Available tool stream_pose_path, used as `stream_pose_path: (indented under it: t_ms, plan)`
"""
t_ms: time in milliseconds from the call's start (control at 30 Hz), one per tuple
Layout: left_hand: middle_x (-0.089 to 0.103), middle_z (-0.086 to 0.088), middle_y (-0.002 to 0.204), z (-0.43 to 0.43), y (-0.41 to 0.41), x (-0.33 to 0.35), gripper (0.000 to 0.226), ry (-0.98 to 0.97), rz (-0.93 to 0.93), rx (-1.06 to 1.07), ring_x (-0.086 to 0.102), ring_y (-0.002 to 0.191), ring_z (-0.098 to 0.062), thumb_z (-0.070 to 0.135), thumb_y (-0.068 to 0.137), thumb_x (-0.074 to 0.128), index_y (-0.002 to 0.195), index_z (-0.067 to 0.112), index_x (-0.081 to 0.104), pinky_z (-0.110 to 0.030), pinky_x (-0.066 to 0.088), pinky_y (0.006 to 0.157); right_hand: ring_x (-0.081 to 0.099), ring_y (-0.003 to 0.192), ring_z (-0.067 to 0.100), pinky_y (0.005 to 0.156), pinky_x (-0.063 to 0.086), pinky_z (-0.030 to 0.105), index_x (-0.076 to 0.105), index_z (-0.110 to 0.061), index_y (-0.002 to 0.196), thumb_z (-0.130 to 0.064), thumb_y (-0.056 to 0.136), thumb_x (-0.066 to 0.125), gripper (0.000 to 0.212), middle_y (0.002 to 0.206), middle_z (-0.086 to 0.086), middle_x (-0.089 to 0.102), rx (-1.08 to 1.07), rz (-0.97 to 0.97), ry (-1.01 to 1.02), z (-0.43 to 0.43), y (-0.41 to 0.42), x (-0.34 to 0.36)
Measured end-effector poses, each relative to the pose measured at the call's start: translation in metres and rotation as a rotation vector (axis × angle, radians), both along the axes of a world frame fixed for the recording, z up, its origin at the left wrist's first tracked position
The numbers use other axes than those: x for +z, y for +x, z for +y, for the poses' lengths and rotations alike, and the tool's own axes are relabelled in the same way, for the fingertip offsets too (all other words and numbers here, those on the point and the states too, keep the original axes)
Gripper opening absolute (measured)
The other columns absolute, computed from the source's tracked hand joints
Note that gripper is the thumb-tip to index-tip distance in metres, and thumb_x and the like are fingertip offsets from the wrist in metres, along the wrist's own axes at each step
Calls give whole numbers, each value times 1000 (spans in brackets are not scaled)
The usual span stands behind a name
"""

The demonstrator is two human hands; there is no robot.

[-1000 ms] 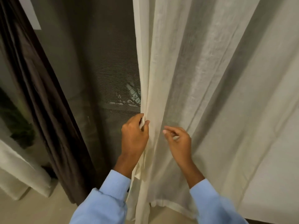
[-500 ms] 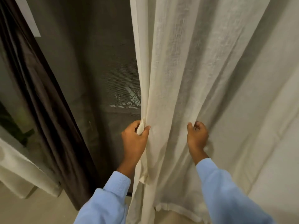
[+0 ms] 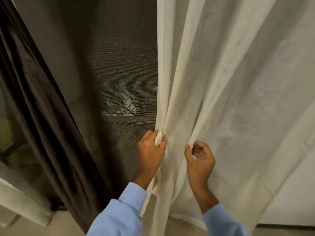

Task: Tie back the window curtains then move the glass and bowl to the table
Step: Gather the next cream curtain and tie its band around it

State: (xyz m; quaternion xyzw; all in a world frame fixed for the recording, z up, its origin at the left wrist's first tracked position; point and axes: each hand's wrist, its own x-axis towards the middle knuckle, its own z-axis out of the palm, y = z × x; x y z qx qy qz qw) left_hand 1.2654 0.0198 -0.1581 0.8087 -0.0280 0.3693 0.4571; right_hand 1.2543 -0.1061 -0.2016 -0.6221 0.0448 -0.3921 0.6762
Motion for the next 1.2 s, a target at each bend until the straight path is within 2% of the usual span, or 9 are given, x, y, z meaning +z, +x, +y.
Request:
stream_pose_path:
  t_ms: [133, 300, 533, 633, 700, 867, 967, 1067, 1200]
  plan:
    - [56, 8, 76, 7, 3, -5, 6, 41, -51, -55, 54, 62, -8, 7, 80, 72, 85, 8, 71, -12, 42, 60, 65, 77, 13, 72, 54, 21, 70, -12, 96, 3, 81, 75, 22, 89, 5, 67, 53, -70, -137, 27, -5, -1]
    - [61, 3, 77, 10, 4, -10, 9, 76, -83, -144, 55, 63, -8, 4, 78, 72, 86, 6, 71, -16, 46, 60, 68, 91, 11, 80, 53, 17, 67, -37, 107, 2, 83, 73, 46, 100, -18, 67, 115, -67, -214, 45, -8, 2]
    - [62, 9, 67, 19, 2, -4, 12, -13, -91, -255, 57, 62, -8, 2, 74, 76, 81, 10, 72, -8, 41, 56, 66, 91, 6, 79, 51, 12, 68, -21, 112, 4, 85, 69, 37, 101, -11, 65, 99, -58, -252, 49, -6, 3]
    - [68, 9, 74, 20, -6, 1, 21, -84, -58, -375, 63, 66, -9, 5, 79, 73, 99, 11, 72, -16, 50, 58, 67, 89, 9, 77, 52, 14, 69, -20, 111, 3, 86, 69, 34, 100, -9, 66, 106, -32, -244, 48, -6, 1]
    - [68, 6, 73, 20, -10, 4, 20, -64, -44, -405, 63, 63, -11, 7, 83, 70, 102, 13, 71, -23, 52, 56, 67, 88, 10, 76, 52, 15, 70, -21, 108, 3, 86, 69, 32, 99, -8, 66, 103, -31, -237, 45, -7, 0]
    - [65, 7, 68, 14, -8, 14, 8, 29, 19, -383, 60, 60, -6, 11, 85, 66, 91, 13, 71, -12, 43, 53, 67, 86, 10, 75, 53, 17, 69, -27, 102, 6, 83, 71, 39, 97, -7, 67, 120, -38, -236, 41, -13, 0]
    - [64, 4, 64, 9, -11, 19, 4, 78, 50, -401, 58, 57, -10, 16, 82, 68, 83, 12, 70, -21, 47, 51, 65, 83, 8, 74, 52, 17, 68, -31, 97, 10, 79, 72, 45, 94, -6, 65, 138, -25, -253, 36, -14, 1]
    - [53, 6, 53, -1, -10, 28, 31, 208, 110, -315, 49, 48, -10, 39, 80, 70, 66, 14, 59, -23, 39, 46, 63, 80, 6, 72, 52, 15, 66, -33, 93, 8, 77, 75, 45, 91, -6, 64, 145, -12, -282, 31, -15, 1]
    - [38, 8, 49, -12, 0, 33, 38, 353, 143, -184, 34, 43, -6, 29, 87, 65, 60, 10, 45, -23, 27, 51, 62, 79, 6, 72, 51, 15, 70, -22, 92, 10, 76, 74, 36, 90, -8, 63, 167, -45, -349, 20, -13, -2]
